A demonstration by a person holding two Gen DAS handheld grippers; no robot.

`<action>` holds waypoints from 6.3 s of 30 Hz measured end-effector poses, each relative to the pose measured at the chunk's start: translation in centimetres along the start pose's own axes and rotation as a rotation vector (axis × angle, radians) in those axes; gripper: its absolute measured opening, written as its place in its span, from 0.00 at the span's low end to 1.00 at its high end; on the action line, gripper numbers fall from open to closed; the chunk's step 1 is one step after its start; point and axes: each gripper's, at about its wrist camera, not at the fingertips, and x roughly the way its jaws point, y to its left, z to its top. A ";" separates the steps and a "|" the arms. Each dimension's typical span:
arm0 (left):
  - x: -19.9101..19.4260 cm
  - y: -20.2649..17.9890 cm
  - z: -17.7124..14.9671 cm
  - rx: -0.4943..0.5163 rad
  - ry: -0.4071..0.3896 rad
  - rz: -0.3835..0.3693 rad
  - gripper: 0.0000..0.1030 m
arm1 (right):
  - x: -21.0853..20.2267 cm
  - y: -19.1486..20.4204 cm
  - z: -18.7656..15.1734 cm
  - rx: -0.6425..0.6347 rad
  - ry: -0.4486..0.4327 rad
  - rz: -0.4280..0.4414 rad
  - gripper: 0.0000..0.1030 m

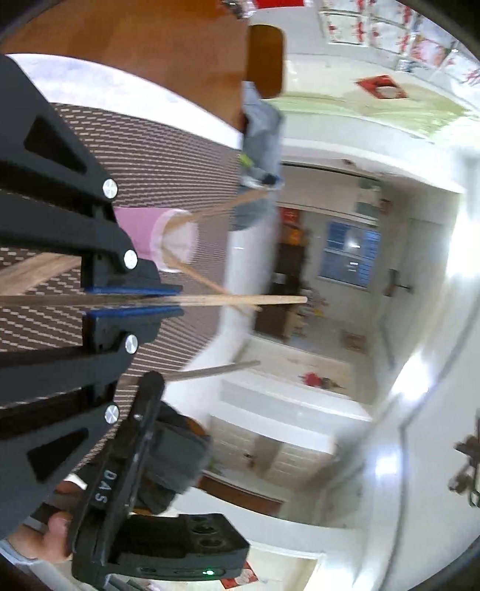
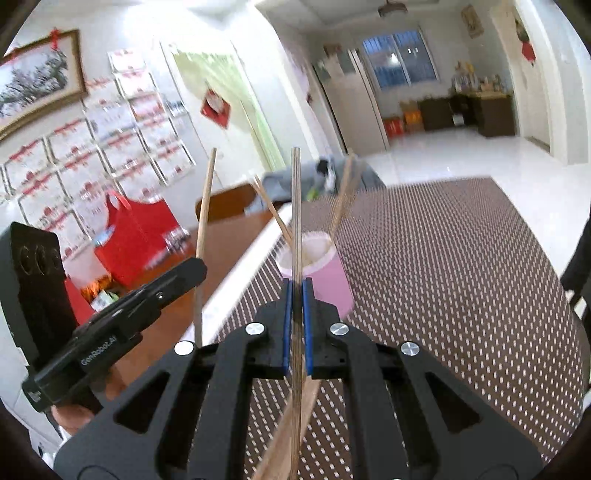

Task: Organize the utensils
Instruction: 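Lift both held chopsticks upright and carry them above the pink cup, then open the left tool to drop its chopstick into the cup while the right tool releases its own, then move both open tools back down to the chopstick pile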

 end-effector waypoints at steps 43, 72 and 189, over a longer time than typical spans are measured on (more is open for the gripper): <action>10.0 7.1 4.6 -0.125 -0.451 0.154 0.06 | 9.5 1.5 6.5 -0.058 -0.322 0.006 0.06; 12.0 6.2 3.8 -0.025 -0.309 0.243 0.07 | 9.6 0.4 5.1 -0.062 -0.526 -0.057 0.06; 6.3 3.5 -12.9 0.112 0.696 0.317 0.60 | 4.7 -3.1 -11.4 0.086 0.214 -0.235 0.63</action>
